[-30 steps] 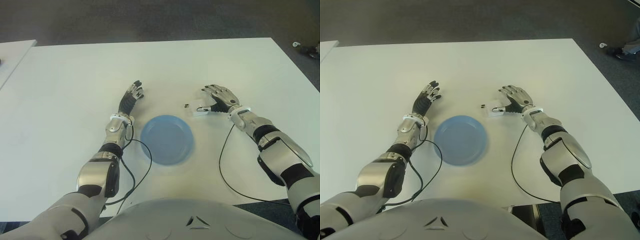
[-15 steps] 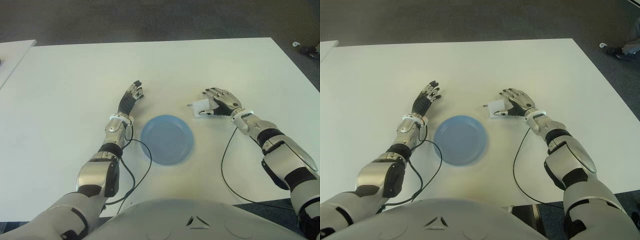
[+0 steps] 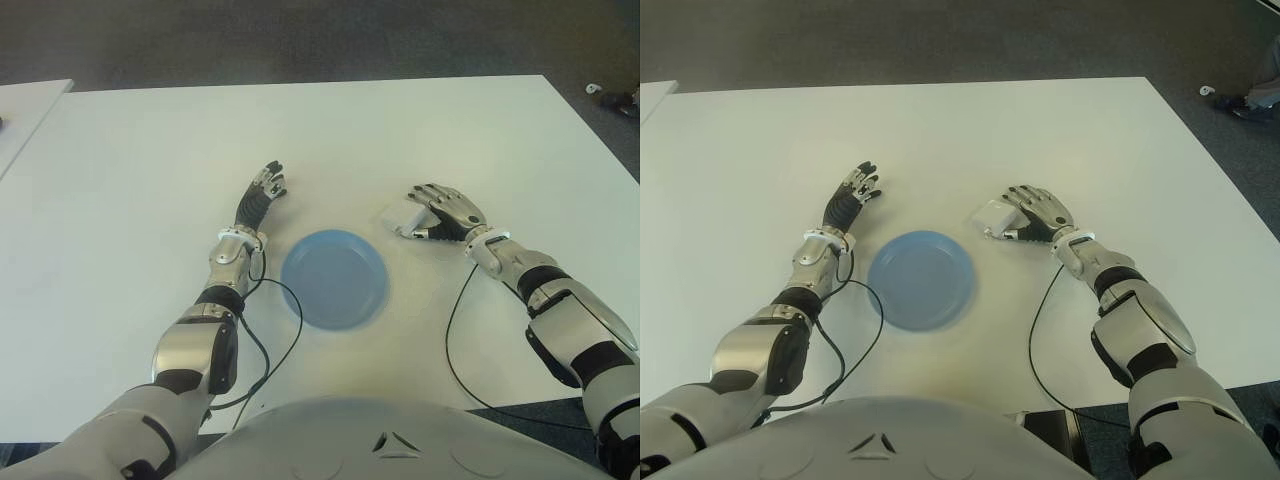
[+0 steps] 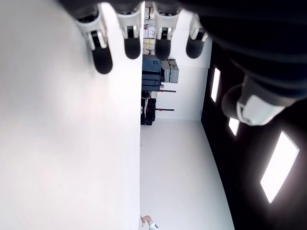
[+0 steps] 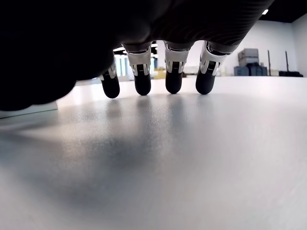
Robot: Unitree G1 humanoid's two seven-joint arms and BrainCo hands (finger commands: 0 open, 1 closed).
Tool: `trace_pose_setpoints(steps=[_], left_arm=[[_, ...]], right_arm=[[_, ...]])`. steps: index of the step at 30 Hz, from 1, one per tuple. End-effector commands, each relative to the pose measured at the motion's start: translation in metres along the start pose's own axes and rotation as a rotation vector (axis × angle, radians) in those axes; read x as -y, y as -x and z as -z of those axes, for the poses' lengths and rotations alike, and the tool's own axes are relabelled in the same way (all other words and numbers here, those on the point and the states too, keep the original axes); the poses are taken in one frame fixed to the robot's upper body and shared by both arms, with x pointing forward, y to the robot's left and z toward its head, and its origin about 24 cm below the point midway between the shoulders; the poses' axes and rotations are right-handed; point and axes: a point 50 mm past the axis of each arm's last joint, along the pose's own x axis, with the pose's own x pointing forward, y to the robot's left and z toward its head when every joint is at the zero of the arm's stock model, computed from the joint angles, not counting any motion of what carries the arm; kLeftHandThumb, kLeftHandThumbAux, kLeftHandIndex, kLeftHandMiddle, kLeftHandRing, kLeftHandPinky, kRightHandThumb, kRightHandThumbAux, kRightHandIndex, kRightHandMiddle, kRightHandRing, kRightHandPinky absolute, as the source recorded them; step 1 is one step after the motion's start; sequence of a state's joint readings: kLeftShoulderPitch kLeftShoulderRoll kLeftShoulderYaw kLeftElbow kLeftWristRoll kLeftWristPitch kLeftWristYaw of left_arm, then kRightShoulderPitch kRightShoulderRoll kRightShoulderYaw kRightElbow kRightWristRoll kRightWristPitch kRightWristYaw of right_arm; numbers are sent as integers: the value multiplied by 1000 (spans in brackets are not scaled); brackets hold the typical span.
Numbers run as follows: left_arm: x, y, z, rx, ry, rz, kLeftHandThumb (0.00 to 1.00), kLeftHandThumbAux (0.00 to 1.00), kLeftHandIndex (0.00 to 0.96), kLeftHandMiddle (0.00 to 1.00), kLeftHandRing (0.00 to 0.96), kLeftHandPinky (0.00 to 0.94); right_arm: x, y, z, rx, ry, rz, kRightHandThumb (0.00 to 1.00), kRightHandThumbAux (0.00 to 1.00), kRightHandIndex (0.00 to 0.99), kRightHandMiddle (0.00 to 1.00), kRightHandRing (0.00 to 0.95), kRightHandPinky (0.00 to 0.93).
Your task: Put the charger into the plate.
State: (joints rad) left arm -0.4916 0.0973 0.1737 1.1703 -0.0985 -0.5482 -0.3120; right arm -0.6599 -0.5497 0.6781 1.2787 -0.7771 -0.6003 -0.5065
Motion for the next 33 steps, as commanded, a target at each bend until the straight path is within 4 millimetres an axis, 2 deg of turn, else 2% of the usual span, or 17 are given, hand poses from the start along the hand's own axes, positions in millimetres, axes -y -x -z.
trace_pose_setpoints(steps=[1, 13, 33], left_arm=[[-1, 13, 22, -112, -1, 2, 0, 477, 4, 14, 19, 55], [-1, 13, 22, -120, -28, 0, 0, 467, 10, 43, 46, 84], [-1, 13, 24, -137, -23, 8, 0, 442, 9, 76, 73, 93]], right_arm=[[8, -3, -8, 70, -86, 8, 257, 140, 0, 0, 0, 0], [25, -7, -24, 202, -112, 61, 268, 82, 0, 0, 0, 0], [34, -7, -35, 277, -117, 73, 274, 38, 0, 0, 0, 0]])
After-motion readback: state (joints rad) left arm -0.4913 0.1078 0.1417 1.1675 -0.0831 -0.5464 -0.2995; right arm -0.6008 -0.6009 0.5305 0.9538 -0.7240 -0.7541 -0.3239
